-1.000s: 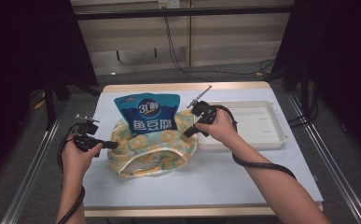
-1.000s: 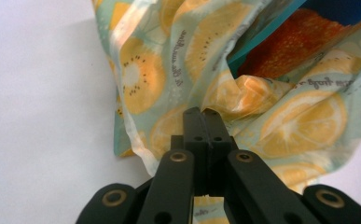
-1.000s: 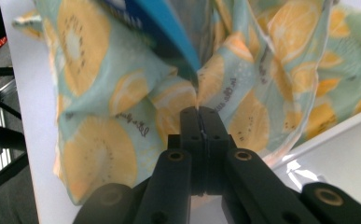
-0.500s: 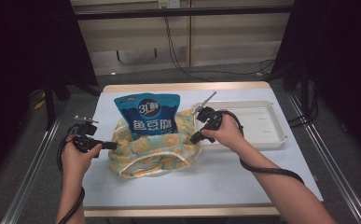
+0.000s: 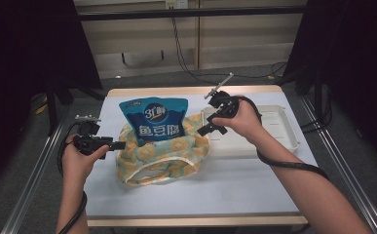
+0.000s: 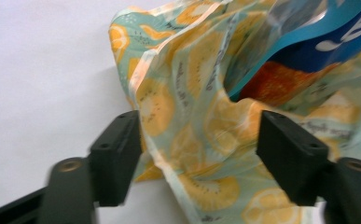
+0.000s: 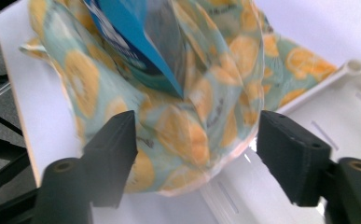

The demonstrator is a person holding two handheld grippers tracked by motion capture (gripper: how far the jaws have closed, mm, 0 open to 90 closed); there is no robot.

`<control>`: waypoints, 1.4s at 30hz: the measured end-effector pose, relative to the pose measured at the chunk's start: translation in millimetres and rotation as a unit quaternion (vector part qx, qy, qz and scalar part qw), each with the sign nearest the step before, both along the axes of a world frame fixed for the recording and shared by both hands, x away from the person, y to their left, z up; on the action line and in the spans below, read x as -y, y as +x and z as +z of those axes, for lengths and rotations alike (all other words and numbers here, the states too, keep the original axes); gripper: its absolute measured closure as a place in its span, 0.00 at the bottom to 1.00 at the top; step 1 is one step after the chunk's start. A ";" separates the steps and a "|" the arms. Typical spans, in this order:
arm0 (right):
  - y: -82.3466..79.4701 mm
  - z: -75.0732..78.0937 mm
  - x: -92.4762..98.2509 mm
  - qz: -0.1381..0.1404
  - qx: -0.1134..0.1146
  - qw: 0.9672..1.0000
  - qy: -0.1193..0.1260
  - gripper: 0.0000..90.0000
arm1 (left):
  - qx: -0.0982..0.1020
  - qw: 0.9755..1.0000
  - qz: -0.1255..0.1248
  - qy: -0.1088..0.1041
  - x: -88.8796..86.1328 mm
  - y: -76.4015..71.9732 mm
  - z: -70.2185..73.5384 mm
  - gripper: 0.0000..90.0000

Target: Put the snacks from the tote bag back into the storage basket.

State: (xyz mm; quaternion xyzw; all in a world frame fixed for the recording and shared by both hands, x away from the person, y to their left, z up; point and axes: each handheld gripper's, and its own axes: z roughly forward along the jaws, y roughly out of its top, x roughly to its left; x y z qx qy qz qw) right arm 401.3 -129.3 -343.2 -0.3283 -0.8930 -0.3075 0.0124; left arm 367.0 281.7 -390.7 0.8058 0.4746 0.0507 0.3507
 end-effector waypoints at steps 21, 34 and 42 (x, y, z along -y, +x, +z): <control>19.9 65.0 -57.9 0.079 0.040 0.996 -0.022 0.21 | -0.003 1.000 -0.012 0.010 7.7 -0.1 1.9 0.16; 30.6 70.0 -96.8 0.111 0.022 0.993 -0.043 0.33 | 0.002 1.000 -0.015 0.012 10.0 1.0 1.4 0.13; 37.8 64.0 -116.0 0.121 0.009 0.991 -0.054 0.45 | 0.003 1.000 -0.022 0.018 12.3 0.8 2.1 0.13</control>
